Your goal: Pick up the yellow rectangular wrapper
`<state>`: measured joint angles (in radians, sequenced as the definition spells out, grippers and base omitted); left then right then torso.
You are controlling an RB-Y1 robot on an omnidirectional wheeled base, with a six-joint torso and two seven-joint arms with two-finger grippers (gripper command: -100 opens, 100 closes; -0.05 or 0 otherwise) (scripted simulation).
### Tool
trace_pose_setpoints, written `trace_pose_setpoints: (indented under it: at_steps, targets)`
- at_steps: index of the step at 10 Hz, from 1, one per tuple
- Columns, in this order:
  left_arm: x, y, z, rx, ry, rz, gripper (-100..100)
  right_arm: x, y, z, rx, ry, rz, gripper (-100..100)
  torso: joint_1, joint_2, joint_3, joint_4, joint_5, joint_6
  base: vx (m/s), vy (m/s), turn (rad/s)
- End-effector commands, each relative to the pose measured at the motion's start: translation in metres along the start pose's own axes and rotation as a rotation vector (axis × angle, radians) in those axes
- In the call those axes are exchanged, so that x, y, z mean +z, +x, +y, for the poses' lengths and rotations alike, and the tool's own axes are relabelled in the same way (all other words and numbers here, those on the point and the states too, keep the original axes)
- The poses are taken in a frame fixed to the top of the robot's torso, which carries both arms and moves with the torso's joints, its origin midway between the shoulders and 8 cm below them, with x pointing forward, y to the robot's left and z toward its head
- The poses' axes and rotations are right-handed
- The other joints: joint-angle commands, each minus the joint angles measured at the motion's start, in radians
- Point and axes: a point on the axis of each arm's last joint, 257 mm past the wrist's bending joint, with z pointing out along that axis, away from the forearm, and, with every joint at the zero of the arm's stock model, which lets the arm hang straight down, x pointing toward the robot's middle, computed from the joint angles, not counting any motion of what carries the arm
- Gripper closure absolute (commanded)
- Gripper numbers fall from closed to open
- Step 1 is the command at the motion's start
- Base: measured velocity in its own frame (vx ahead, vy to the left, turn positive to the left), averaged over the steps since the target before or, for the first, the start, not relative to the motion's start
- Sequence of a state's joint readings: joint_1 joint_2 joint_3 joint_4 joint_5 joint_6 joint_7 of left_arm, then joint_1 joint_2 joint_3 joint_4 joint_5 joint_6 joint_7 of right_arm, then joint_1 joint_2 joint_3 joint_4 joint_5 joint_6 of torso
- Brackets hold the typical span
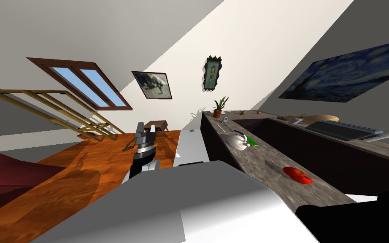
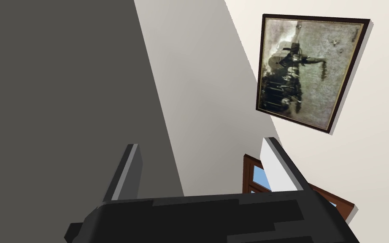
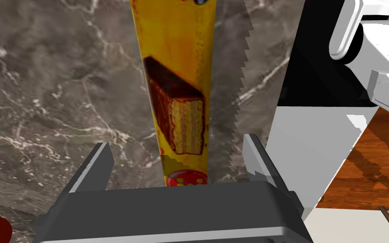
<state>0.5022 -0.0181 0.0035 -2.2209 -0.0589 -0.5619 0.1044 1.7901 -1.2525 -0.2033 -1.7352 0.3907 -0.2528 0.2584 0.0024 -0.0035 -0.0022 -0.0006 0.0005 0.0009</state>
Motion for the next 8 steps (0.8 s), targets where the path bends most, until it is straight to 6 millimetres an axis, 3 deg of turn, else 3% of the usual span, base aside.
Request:
trace_pose_setpoints:
  at_steps: [1,2,8]
  targets:
    - [0.0,0.0,0.0,0.0,0.0,0.0,0,0.0,0.0,0.0,0.0,0.0,0.0,0,0.0,0.0,0.0,0.0,0.0,0.0,0.009,-0.003,-0.001]
    - [0.0,0.0,0.0,0.0,0.0,0.0,0,0.005,0.002,0.001,0.004,0.0,0.0,-100,0.001,0.003,0.002,0.001,0.0,0.0,0.006,-0.006,0.027]
    - [0.0,0.0,0.0,0.0,0.0,0.0,0,0.025,0.011,0.008,0.014,-0.002,0.0,-100,0.0,0.005,0.003,0.001,0.0,0.0,0.003,-0.012,0.02]
